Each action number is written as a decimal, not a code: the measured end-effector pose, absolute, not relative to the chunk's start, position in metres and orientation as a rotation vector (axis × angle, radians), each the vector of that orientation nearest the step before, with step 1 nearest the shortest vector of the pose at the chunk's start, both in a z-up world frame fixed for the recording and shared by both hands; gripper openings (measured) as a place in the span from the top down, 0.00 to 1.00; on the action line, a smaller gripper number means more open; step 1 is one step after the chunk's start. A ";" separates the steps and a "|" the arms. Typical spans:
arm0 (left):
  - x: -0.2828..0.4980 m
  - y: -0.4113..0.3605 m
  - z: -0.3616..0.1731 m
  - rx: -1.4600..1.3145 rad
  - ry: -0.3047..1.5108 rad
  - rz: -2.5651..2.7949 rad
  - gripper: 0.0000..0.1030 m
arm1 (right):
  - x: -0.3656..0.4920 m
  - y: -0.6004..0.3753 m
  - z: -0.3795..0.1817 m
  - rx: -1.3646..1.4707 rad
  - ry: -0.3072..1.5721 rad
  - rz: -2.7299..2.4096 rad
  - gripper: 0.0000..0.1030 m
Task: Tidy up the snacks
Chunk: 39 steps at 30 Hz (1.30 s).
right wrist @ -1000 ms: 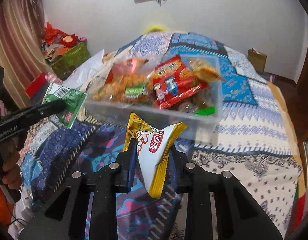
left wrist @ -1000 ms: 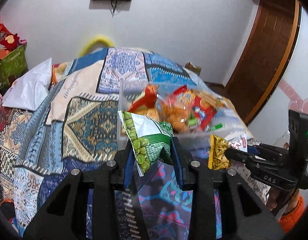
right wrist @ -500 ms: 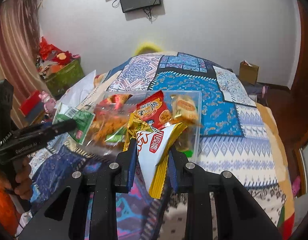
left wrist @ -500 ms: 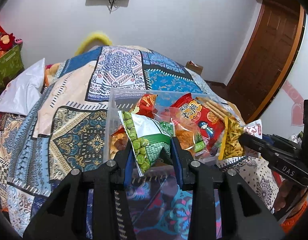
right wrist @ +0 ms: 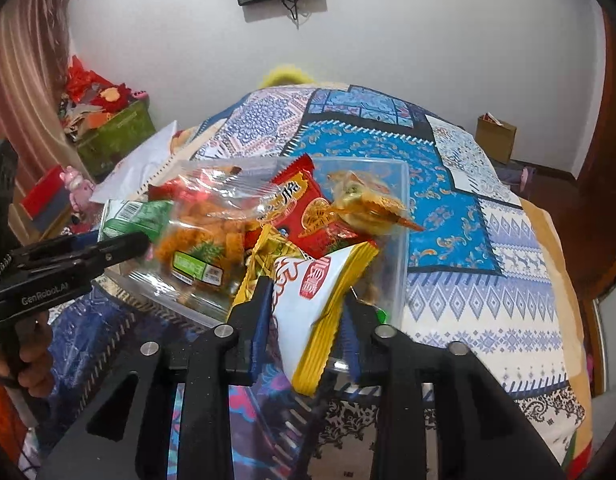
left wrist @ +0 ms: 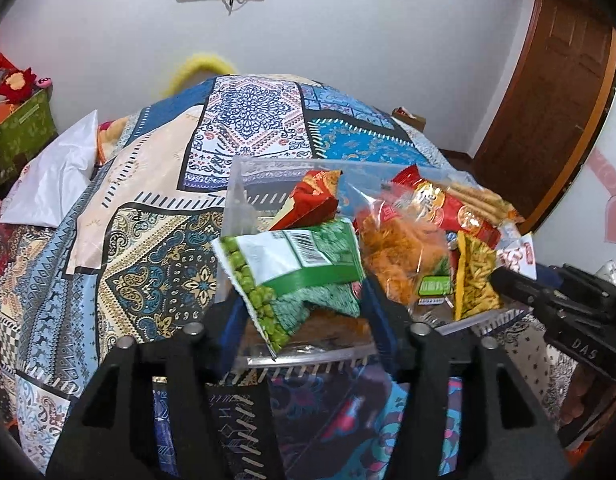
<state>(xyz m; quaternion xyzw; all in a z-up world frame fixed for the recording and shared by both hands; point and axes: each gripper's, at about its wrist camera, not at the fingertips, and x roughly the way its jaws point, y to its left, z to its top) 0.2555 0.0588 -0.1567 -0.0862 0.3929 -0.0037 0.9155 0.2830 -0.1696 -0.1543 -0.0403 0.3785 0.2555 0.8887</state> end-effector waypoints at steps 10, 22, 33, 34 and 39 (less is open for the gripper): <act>0.233 0.060 -0.135 -0.146 0.767 -0.005 0.33 | 0.270 -0.183 -0.139 -0.083 0.770 0.488 0.37; 0.173 0.049 -0.052 -0.134 0.560 -0.006 0.28 | 0.229 -0.193 -0.074 -0.069 0.607 0.487 0.24; 0.097 0.029 0.013 -0.112 0.328 -0.019 0.02 | 0.164 -0.199 -0.016 -0.032 0.412 0.539 0.11; 0.093 0.029 0.015 -0.116 0.320 -0.019 0.01 | 0.159 -0.201 -0.014 -0.024 0.403 0.544 0.09; 0.079 0.029 0.017 -0.133 0.306 -0.019 0.01 | 0.146 -0.205 -0.011 -0.006 0.368 0.538 0.00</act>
